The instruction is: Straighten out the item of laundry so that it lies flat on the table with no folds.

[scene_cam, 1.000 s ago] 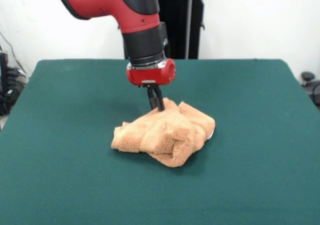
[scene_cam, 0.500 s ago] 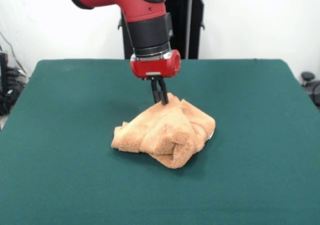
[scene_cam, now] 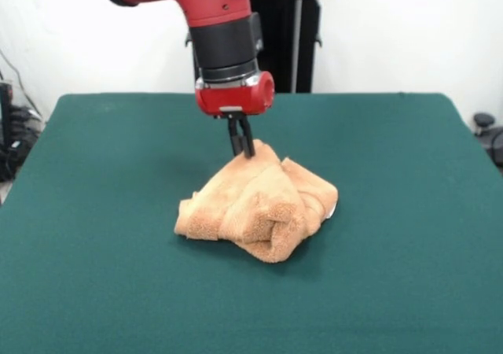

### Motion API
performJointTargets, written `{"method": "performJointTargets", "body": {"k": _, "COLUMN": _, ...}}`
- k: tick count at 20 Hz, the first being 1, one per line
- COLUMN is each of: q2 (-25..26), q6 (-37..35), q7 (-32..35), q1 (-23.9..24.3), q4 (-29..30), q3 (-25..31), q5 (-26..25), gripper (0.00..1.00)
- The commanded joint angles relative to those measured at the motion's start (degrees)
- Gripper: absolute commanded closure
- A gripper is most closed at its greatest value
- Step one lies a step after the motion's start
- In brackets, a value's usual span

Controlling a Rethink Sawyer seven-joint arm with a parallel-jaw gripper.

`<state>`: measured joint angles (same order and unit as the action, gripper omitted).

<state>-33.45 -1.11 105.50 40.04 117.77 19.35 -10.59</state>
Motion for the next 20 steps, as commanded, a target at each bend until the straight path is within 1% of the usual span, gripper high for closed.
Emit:
{"method": "performJointTargets", "body": {"k": 1, "q2": -0.69, "q6": -9.37, "q7": 4.82, "q1": 1.61, "q4": 1.53, "q3": 3.20, "q5": 1.47, "gripper": 1.00}}
{"method": "performJointTargets", "body": {"k": 5, "q2": -1.66, "q6": -11.05, "q7": 4.52, "q1": 1.72, "q4": 1.23, "q3": 3.08, "q5": 1.45, "gripper": 1.00}}
{"method": "performJointTargets", "body": {"k": 15, "q2": -5.29, "q6": -15.77, "q7": 6.13, "q1": -1.08, "q4": 0.21, "q3": 1.81, "q5": 3.18, "gripper": 1.00}}
{"method": "performJointTargets", "body": {"k": 20, "q2": -8.63, "q6": -22.43, "q7": 7.13, "q1": -3.58, "q4": -1.14, "q3": 0.68, "q5": 5.79, "gripper": 1.00}}
